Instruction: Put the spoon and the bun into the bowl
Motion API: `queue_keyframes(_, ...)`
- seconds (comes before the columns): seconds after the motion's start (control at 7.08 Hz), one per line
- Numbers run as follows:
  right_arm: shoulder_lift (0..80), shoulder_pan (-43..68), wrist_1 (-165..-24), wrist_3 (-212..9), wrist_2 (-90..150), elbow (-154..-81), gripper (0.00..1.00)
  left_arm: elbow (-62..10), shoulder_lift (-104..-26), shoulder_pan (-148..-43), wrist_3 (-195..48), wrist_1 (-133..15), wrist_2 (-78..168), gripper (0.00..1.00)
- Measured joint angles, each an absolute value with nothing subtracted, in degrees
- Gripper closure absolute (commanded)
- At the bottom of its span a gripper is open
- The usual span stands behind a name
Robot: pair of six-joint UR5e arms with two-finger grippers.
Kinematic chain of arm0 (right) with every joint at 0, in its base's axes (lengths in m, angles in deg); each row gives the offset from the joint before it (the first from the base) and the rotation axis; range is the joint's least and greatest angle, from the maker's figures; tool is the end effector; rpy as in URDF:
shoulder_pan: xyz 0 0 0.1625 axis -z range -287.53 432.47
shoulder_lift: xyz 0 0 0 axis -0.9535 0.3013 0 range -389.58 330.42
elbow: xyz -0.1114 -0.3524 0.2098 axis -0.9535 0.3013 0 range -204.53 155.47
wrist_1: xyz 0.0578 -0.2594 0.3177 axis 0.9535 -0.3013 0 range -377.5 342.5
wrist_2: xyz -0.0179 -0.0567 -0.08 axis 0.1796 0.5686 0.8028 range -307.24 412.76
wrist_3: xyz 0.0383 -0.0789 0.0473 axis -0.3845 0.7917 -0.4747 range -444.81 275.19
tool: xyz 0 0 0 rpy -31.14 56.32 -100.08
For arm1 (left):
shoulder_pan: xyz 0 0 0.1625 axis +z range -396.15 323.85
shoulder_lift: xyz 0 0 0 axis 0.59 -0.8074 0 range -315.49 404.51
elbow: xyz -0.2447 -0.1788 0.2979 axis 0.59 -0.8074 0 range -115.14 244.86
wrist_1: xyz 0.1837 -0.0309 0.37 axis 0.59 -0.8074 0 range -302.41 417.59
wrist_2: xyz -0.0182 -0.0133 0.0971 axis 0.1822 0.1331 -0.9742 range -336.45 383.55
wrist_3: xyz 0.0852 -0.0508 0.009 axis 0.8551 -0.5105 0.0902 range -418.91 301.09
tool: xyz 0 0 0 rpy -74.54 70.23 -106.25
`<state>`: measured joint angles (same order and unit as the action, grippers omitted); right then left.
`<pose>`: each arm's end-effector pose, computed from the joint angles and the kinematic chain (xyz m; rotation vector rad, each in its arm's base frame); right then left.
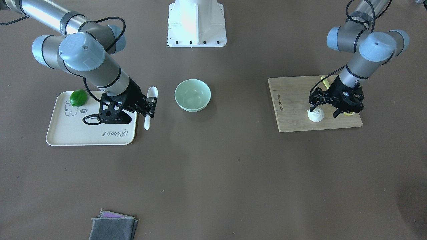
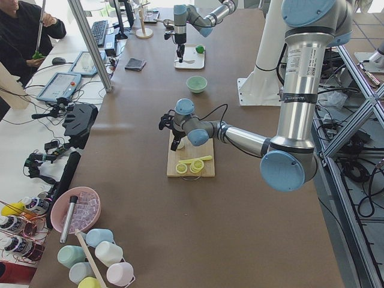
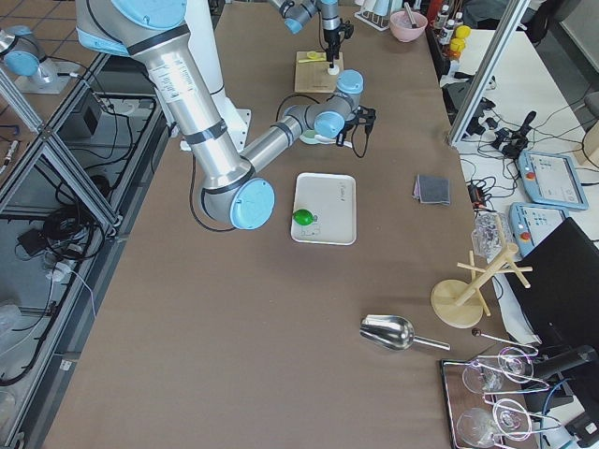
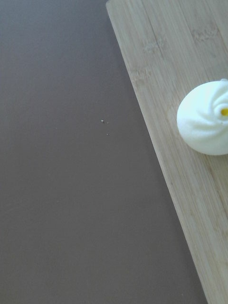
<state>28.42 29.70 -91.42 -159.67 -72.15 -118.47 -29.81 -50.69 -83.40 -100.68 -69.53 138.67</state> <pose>-0.4390 -0.5098 0.2644 -0.0698 -1.0408 0.1612 0.3125 -0.4722 0.5072 0.3190 0.8487 0.1957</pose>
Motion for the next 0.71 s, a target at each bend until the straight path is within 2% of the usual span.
queue_keyframes(0.14,27.0,30.4,-91.4,-161.0,-72.1,-118.5,1.0,-27.9,-51.6,-83.1,-101.0,-71.2,138.5,1.0)
queue_keyframes(0.42,24.9,31.4,-91.4,-162.6,-71.9,-118.5,1.0,-27.9,-52.2,-83.1,-102.2,-72.1,138.8,1.0)
queue_keyframes(0.71,24.1,31.9,-91.4,-163.2,-71.5,-118.5,1.0,-31.9,-51.9,-83.2,-105.9,-70.2,141.4,1.0)
